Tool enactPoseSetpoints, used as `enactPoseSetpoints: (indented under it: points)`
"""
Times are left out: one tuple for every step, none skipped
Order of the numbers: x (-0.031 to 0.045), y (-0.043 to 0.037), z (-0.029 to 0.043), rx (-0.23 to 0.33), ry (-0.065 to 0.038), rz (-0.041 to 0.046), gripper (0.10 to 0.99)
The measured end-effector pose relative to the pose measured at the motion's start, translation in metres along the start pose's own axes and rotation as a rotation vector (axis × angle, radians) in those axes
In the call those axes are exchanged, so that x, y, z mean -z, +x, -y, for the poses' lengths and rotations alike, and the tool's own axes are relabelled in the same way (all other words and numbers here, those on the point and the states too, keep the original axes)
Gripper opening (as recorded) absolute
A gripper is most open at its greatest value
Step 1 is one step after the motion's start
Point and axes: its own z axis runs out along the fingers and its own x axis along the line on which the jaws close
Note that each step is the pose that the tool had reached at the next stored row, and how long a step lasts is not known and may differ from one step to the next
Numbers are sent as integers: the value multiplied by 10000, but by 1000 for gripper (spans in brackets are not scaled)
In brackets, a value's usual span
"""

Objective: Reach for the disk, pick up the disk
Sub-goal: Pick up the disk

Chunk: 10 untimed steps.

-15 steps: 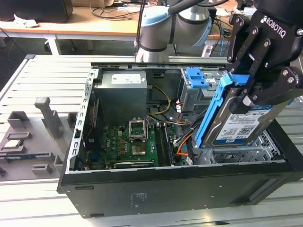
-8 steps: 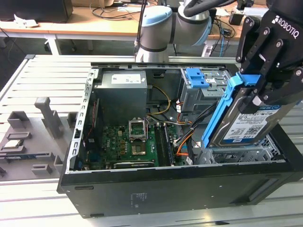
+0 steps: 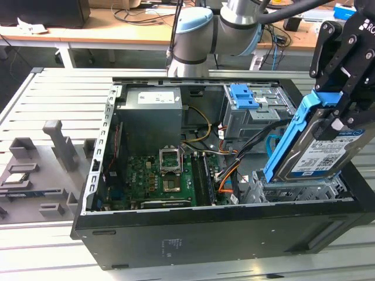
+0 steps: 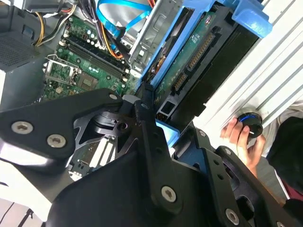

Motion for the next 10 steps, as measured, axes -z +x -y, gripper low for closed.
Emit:
enactPoseSetpoints:
  points:
    - [-3,-13,27,0,-1,1,369]
    - [-5,-35,38,0,-1,0,369]
    - [-8,-50,43,0,-1,0,369]
    - [-12,-62,45,-1,-1,1,369]
    - [-20,-80,50,0,-1,0,369]
    - [-29,-95,56,-1,-1,1,369]
    - [-32,-97,57,0,-1,3,369]
    - [-33,-98,58,-1,-1,0,369]
    - [-35,-99,59,-1,-1,0,369]
    - [-39,-99,61,0,-1,0,369]
